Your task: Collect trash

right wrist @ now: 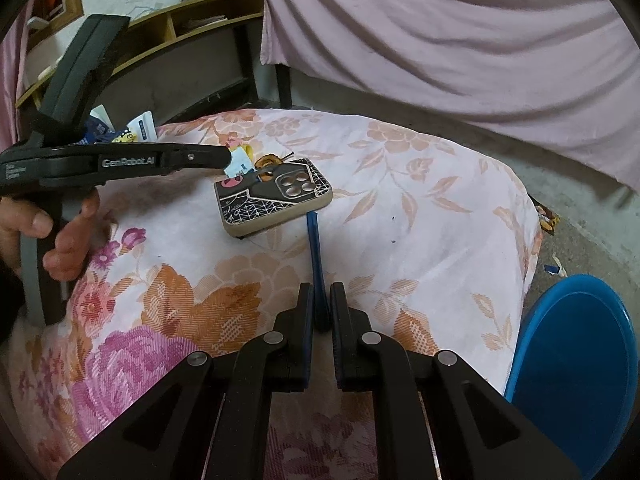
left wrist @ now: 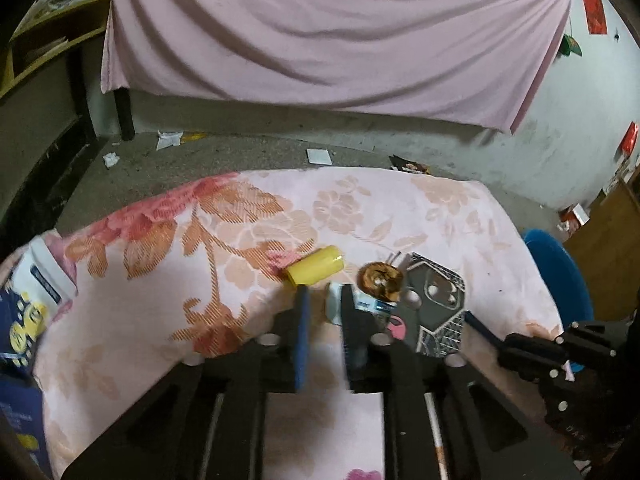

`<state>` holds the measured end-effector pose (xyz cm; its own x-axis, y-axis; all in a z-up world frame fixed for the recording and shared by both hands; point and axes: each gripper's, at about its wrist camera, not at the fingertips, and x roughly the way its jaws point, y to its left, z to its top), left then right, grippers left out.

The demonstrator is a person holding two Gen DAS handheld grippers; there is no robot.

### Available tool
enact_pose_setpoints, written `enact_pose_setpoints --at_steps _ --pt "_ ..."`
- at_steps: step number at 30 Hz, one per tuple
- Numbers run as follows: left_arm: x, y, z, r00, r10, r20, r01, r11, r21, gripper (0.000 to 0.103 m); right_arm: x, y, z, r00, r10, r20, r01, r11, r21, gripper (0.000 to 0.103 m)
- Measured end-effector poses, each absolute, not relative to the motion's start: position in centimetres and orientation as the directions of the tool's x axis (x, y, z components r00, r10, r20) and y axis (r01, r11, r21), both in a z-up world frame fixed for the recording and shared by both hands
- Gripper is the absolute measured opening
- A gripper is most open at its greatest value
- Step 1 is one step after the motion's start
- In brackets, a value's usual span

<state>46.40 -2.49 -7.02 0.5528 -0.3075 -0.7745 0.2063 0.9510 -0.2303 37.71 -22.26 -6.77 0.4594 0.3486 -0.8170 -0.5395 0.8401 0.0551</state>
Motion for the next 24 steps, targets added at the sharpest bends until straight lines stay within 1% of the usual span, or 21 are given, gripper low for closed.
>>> enact_pose_setpoints --at_steps 3,5,6,11,16,18,20,24 --pt "46.6 -2.2 -6.7 0.567 -0.298 -0.768 0.223 0.953 -0.205 0.021 38.0 -22.3 -6.7 0.463 0.344 -0.817 -0.532 0.845 0.053 0.006" --pt "46.8 -2.0 -6.6 0.578 -0.278 -0.767 0.217 0.959 -0.184 0.029 38.2 -22.4 -6.7 0.463 0.344 -0.817 -0.528 0.847 0.057 0.006" --pt "46.9 -1.9 -6.6 0.583 -0.272 -0.765 0.216 0.960 -0.176 0.030 38.2 -22.4 -6.8 0.462 0.344 -0.817 -0.526 0.848 0.059 0.006" --pt "47.6 -3.2 -7.0 0.558 -0.292 -0.777 0.302 0.943 -0.138 0.030 38.2 -22.2 -6.8 0.466 0.334 -0.819 -0.528 0.848 0.045 0.006" --pt "47.6 -5.0 -8.3 0.511 -0.297 -0.806 0.370 0.923 -0.105 0.030 38.5 -22.5 -6.8 0.452 0.353 -0.819 -0.525 0.848 0.076 0.006" --pt "47.5 -5.1 -8.5 0.511 -0.291 -0.809 0.369 0.924 -0.099 0.027 38.6 -22.6 -6.9 0.450 0.356 -0.819 -0.525 0.847 0.080 0.006" --pt "47.3 -5.2 -8.7 0.509 -0.286 -0.812 0.371 0.924 -0.093 0.011 38.5 -22.5 -6.9 0.449 0.356 -0.820 -0.525 0.847 0.080 0.006" --pt "46.7 -4.9 -8.8 0.516 -0.280 -0.810 0.356 0.930 -0.094 0.011 38.7 -22.7 -6.9 0.444 0.367 -0.818 -0.527 0.845 0.092 0.006"
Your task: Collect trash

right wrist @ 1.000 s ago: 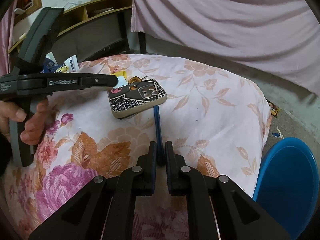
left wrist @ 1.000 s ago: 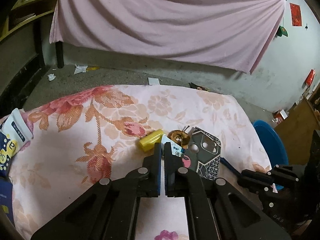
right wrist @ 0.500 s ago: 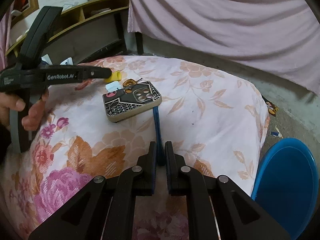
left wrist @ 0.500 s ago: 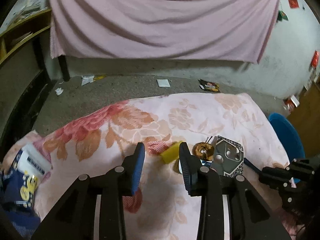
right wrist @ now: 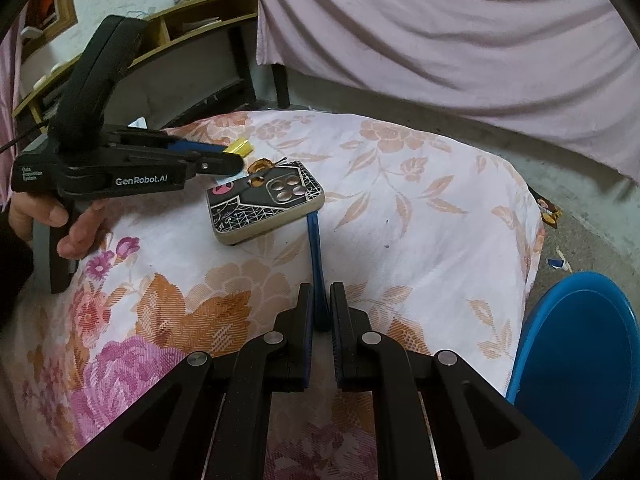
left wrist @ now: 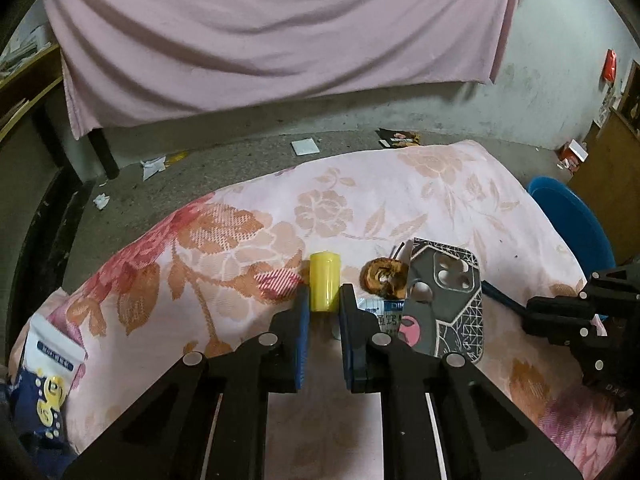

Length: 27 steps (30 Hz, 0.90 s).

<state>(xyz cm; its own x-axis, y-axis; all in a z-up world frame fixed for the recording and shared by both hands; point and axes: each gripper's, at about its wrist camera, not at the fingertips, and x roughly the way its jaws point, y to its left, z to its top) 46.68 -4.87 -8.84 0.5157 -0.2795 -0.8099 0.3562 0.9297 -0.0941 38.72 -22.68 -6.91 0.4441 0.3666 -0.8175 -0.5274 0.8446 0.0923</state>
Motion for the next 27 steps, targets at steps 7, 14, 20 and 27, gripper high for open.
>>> enact_pose_setpoints --at_steps 7,14,20,27 --pt "44.0 -3.6 -7.2 0.604 -0.280 -0.746 0.291 0.949 -0.121 0.011 37.8 -22.9 -6.5 0.463 0.381 -0.800 -0.532 0.841 0.092 0.006" --pt "40.2 -3.9 -4.7 0.689 -0.301 -0.659 0.255 0.952 -0.168 0.011 36.0 -24.3 -5.1 0.539 0.396 -0.743 -0.505 0.858 0.092 0.006" --pt "38.3 -6.3 -2.7 0.703 -0.328 -0.631 0.282 0.943 -0.175 0.011 34.3 -26.1 -3.3 0.631 0.393 -0.669 -0.461 0.884 0.084 0.006" --pt "37.0 -9.2 -1.4 0.702 -0.360 -0.614 0.316 0.931 -0.184 0.011 32.9 -28.1 -1.7 0.698 0.404 -0.591 -0.429 0.897 0.107 0.006"
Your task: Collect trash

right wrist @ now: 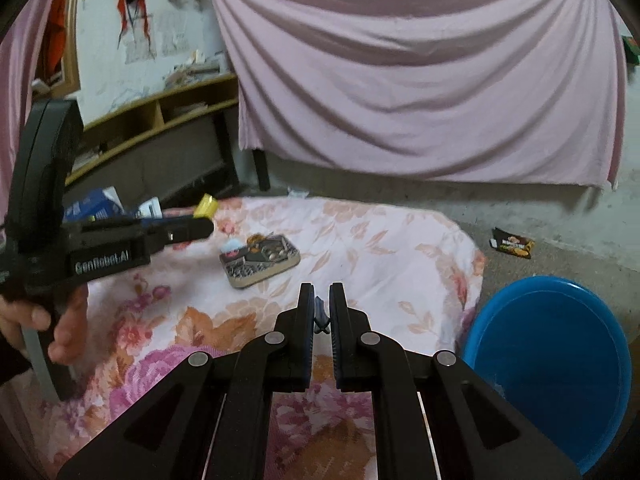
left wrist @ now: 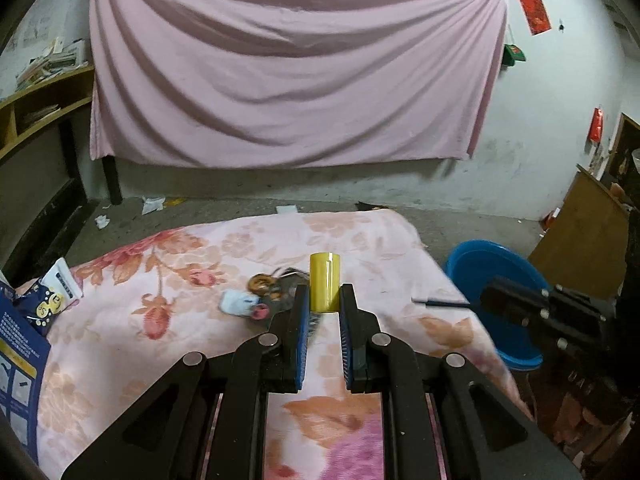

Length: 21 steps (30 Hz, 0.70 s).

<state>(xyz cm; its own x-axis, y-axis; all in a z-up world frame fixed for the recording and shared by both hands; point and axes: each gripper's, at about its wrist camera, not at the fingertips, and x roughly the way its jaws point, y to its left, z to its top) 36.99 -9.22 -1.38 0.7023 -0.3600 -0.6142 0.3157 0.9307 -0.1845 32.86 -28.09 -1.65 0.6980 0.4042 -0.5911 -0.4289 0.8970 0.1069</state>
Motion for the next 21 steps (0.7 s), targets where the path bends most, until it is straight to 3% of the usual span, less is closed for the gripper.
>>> enact_pose_setpoints --at_steps 8,15,21 --pt "35.9 -14.0 1.9 0.745 -0.439 -0.503 0.413 0.895 -0.169 0.011 31.1 -32.2 1.6 0.832 0.353 -0.428 -0.329 0.935 0.133 0.006" --pt "34.5 -19.8 4.8 0.755 -0.527 -0.390 0.529 0.841 -0.112 0.011 28.6 -37.4 3.8 0.951 0.168 -0.259 -0.143 0.983 0.112 0.006" --pt "33.5 -25.4 4.7 0.714 -0.590 -0.376 0.622 0.782 -0.046 0.011 27.6 -42.0 3.5 0.971 0.055 -0.232 -0.019 0.988 0.153 0.006"
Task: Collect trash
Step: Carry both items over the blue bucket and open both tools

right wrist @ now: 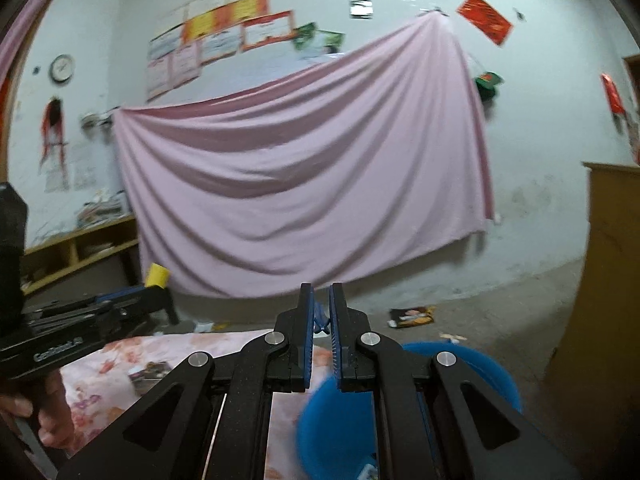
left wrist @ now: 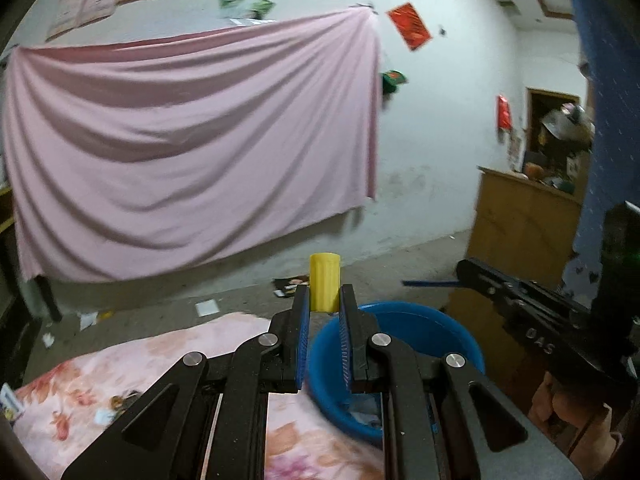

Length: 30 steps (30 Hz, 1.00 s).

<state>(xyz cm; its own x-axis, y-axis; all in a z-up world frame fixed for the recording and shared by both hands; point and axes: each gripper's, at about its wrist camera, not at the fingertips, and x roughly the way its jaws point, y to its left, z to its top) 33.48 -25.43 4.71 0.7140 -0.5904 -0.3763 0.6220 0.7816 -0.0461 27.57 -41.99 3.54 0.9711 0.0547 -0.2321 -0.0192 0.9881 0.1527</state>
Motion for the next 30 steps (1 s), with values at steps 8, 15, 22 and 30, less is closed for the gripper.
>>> enact_pose_setpoints --at_steps 8,15,22,30 --pt "35.0 -32.2 0.9 0.595 -0.583 -0.553 0.657 0.750 -0.082 0.011 27.8 -47.0 0.9 0.934 0.018 -0.356 0.076 0.966 0.248 0.006" --pt "36.4 -35.4 -1.5 0.497 -0.555 -0.667 0.651 0.747 -0.136 0.011 28.6 -49.1 -1.7 0.881 0.042 -0.470 0.123 0.942 0.313 0.006" --pt "37.4 -36.1 -2.8 0.452 -0.518 -0.727 0.631 0.761 -0.150 0.011 29.7 -49.7 -3.4 0.834 0.082 -0.545 0.146 0.921 0.361 0.006" --pt "38.8 -35.5 -4.0 0.406 -0.494 -0.769 0.616 0.769 -0.168 0.015 30.2 -50.3 -4.1 0.805 0.111 -0.582 0.154 0.909 0.387 0.007"
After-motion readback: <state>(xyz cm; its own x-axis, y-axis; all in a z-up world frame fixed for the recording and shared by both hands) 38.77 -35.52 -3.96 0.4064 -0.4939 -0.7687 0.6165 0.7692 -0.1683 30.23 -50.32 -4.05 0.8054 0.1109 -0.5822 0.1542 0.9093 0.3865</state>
